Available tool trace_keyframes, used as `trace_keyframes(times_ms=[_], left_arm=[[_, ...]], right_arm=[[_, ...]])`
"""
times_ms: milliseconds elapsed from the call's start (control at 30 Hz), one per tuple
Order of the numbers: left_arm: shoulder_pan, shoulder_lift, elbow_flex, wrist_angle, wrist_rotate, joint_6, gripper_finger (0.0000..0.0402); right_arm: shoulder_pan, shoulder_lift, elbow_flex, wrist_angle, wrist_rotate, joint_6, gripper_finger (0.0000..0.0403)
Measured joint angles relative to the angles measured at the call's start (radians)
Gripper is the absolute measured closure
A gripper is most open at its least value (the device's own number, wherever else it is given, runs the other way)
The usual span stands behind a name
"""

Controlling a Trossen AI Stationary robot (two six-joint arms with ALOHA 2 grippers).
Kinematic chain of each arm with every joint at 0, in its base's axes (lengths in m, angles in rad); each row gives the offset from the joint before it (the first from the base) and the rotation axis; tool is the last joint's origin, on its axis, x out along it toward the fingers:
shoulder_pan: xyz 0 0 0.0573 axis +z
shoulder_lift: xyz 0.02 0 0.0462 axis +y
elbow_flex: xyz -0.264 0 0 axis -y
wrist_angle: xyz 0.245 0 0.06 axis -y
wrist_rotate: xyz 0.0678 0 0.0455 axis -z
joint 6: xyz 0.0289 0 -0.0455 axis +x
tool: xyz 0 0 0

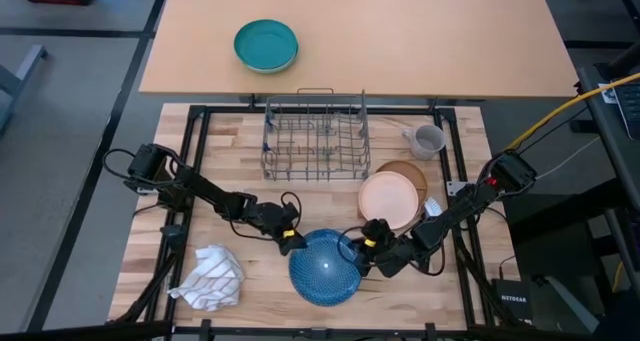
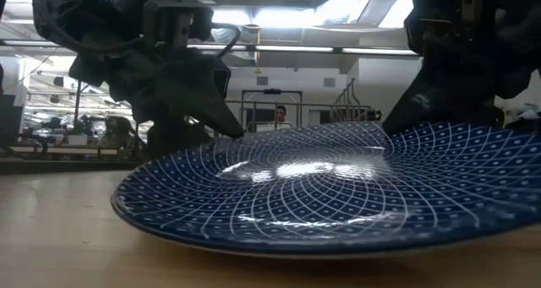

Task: Sort dishes
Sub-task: Put the blue plate in the dish rack

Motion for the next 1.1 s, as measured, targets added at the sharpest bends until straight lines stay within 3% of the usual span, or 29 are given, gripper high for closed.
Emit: trace_keyframes(times_ms=[367,767,933,1100], left_arm=[[-0.001,0.0,0.0,0.015,-0.001,0.148,0.0247],[-0.001,0.153,0.084,0.116,0.052,0.178,0.0248],[-0.001,0.147,0.094,0.092,0.066,0.261,0.0285],[0.001,0.144,0.098,0.075,0.09,0.229,0.0357]], right_arm=[[-0.044,0.0,0.0,0.022,0.012,-0.09,0.0347],[-0.085,0.0,0.0,0.045,-0.033,-0.171,0.0347],[-0.083,0.0,0.0,0.047,-0.034,-0.175,0.0347],[-0.083,0.0,0.001,0.047,-0.031,-0.186,0.0347]])
